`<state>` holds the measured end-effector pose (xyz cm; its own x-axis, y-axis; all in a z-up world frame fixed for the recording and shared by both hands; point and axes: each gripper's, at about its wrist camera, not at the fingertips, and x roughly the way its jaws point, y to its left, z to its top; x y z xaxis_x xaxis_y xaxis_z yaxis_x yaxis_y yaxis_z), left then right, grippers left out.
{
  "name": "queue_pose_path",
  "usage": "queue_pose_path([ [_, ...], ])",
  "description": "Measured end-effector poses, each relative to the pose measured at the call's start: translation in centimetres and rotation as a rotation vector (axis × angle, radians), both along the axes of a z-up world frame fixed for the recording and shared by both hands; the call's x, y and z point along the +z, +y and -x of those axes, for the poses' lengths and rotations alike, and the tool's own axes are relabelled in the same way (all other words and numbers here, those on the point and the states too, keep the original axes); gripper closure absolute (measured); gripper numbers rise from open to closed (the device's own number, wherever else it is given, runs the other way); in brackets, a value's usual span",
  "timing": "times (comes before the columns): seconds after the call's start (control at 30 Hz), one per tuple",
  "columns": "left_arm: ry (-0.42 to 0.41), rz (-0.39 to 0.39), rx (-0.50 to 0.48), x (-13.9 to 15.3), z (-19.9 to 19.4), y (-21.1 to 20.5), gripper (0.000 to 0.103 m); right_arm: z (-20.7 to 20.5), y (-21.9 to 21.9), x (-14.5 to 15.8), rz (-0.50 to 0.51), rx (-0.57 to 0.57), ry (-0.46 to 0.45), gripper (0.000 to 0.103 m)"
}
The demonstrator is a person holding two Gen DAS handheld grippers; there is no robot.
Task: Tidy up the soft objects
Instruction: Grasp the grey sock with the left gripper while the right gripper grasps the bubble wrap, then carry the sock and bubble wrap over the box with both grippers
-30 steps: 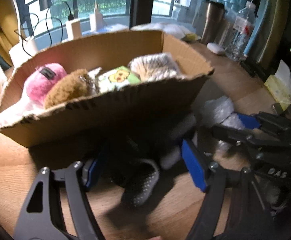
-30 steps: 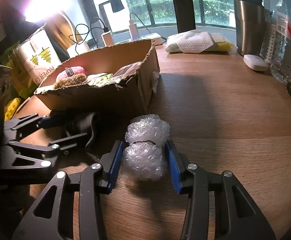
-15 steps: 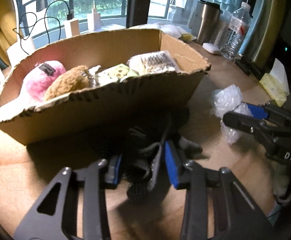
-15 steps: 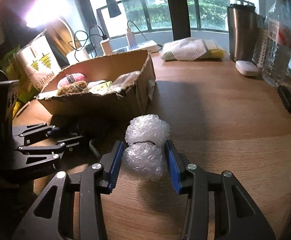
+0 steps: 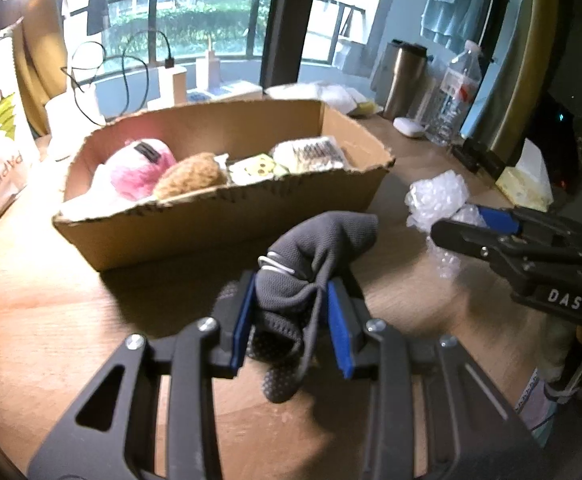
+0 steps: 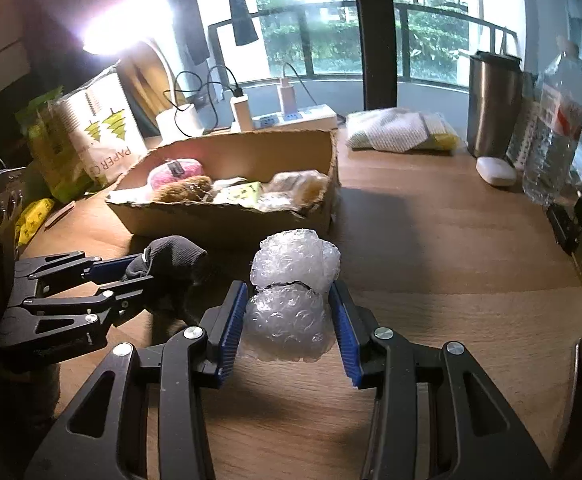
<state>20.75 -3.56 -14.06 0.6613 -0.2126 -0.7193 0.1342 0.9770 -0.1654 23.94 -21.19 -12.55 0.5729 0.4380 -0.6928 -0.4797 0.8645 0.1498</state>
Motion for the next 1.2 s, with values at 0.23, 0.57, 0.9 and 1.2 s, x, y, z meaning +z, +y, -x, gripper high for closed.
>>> queue_pose_path([
  [0.23,-0.053,0.022,0.02,2.0,1.8,1.2,0.068,1.2,1.3,1.4,0.008,0.02,-0.031,0.058],
  [0.57,-0.119,0.04,0.031,4.8,2.5,2.4,0.068,1.7,2.2,3.7,0.013,0.036,-0.081,0.058],
  [0.9,-0.182,0.055,0.05,7.3,1.3,3.0,0.068,1.0,1.9,5.7,0.007,0.028,-0.129,0.058],
  [1.2,-0.22,0.049,0.05,9.0,-0.3,2.7,0.067,-0.1,1.4,6.7,-0.016,0.029,-0.151,0.058],
])
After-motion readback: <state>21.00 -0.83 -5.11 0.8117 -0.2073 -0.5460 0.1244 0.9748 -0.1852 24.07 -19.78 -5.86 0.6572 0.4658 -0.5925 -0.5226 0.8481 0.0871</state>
